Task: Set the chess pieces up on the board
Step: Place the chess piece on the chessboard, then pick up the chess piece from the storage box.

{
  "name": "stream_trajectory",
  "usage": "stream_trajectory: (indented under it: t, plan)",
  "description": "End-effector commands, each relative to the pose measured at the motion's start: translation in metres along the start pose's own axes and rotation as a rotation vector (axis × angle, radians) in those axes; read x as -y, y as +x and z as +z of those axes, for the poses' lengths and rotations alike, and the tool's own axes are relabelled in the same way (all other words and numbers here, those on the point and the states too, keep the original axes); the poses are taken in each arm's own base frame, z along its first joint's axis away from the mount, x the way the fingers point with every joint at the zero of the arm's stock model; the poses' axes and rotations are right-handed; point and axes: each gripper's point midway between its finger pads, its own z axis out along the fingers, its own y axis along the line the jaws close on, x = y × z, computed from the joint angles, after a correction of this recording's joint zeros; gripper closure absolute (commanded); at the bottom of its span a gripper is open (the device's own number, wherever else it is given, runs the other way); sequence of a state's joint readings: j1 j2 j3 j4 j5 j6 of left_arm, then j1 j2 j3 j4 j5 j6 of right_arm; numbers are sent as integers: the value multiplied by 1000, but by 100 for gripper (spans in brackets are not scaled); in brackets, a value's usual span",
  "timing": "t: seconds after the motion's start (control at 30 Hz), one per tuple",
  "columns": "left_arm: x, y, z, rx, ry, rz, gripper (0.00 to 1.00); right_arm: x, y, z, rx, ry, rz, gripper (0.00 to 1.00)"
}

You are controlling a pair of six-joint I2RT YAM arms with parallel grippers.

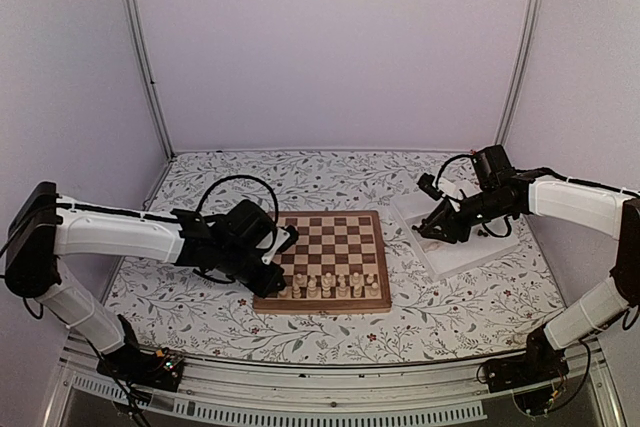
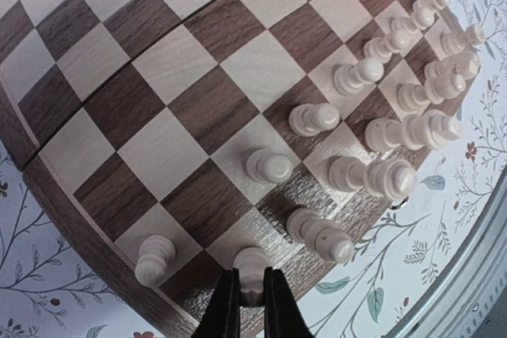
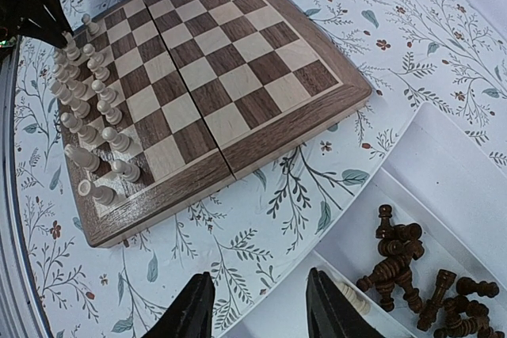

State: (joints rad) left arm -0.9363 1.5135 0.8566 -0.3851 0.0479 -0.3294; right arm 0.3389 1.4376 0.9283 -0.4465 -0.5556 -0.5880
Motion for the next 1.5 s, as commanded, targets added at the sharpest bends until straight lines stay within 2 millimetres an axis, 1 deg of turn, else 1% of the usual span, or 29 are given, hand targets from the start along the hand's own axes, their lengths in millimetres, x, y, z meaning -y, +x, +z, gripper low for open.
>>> stream_trajectory:
  t: [0.0, 0.07, 0.37, 0.5, 0.6, 0.7, 0.77, 0.9, 0.93, 1.0, 1.1, 1.13, 1.2, 1.33, 1.47]
  plan:
    - [8, 1, 6, -6, 21, 28, 95, 3, 2, 1, -5, 6, -1, 57]
    - [8, 1, 7, -8, 19, 32, 94, 3, 2, 1, -4, 8, -3, 57]
    - [8, 0, 3, -21, -3, 40, 72, 2, 1, 1, -2, 6, -2, 57]
    - [10, -9, -5, 6, -2, 48, 68, 2, -2, -2, 7, 8, -1, 57]
    - [12, -23, -18, 43, -7, 53, 64, 7, -6, -7, 20, 19, 17, 57]
    - [17, -42, -36, 83, -9, 75, 60, 21, -6, -20, 37, 47, 64, 57]
    - [16, -61, -48, 130, -40, 110, 59, 34, 1, -28, 31, 72, 97, 58]
    - [24, -104, -65, 231, -46, 159, 58, 49, 26, -33, -37, 111, 128, 61]
    - [29, -120, -71, 269, -37, 170, 58, 49, 35, -31, -61, 117, 132, 61]
    - [37, -143, -74, 325, -21, 183, 58, 49, 50, -27, -106, 125, 124, 62]
    - [53, -177, -74, 408, 34, 194, 57, 46, 71, -21, -172, 117, 110, 64]
    - [60, -184, -71, 423, 66, 200, 57, 44, 77, -18, -187, 106, 99, 64]
    - [70, -200, -64, 444, 111, 206, 57, 39, 82, -16, -197, 88, 51, 65]
    - [82, -219, -43, 422, 162, 216, 57, 42, 87, -13, -216, 84, -57, 65]
    - [83, -230, -34, 426, 177, 217, 56, 48, 91, -7, -245, 92, -178, 65]
